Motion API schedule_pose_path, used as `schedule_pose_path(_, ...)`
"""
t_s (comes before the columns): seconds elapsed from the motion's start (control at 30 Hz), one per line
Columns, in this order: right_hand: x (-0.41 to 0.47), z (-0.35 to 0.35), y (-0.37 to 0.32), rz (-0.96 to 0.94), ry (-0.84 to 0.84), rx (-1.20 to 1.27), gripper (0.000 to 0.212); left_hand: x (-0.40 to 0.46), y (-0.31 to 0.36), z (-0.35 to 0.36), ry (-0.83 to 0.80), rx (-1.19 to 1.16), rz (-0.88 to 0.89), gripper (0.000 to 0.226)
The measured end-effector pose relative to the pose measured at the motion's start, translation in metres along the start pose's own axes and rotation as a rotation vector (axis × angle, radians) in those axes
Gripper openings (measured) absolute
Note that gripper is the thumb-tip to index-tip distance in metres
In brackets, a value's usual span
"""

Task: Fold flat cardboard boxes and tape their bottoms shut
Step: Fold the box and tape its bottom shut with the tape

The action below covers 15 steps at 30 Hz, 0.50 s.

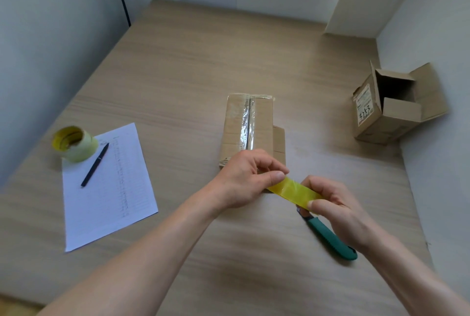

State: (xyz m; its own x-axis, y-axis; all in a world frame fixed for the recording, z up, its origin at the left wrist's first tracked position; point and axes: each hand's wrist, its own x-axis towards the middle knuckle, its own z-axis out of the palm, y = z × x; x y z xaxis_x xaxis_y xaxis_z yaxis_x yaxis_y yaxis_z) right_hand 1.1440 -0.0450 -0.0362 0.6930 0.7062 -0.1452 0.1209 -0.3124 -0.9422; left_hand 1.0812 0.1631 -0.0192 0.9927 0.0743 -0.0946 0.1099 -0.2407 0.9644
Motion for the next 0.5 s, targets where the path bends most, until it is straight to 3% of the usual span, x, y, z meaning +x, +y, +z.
schedule_pose_path(0.17,-0.002,0.001,-0.005,0.004,-0.045,-0.021,0.014,-0.005,-0.002,-0.013,-0.153,-0.018,-0.020,0.019)
schedule_pose_path(0.37,-0.002,0.007,-0.008,0.032,-0.053,-0.027,0.012,-0.006,-0.008,-0.011,-0.110,-0.031,-0.060,0.018)
schedule_pose_path(0.5,-0.001,0.007,-0.007,0.046,-0.071,0.000,0.014,-0.006,-0.008,-0.017,-0.166,0.014,-0.037,0.012)
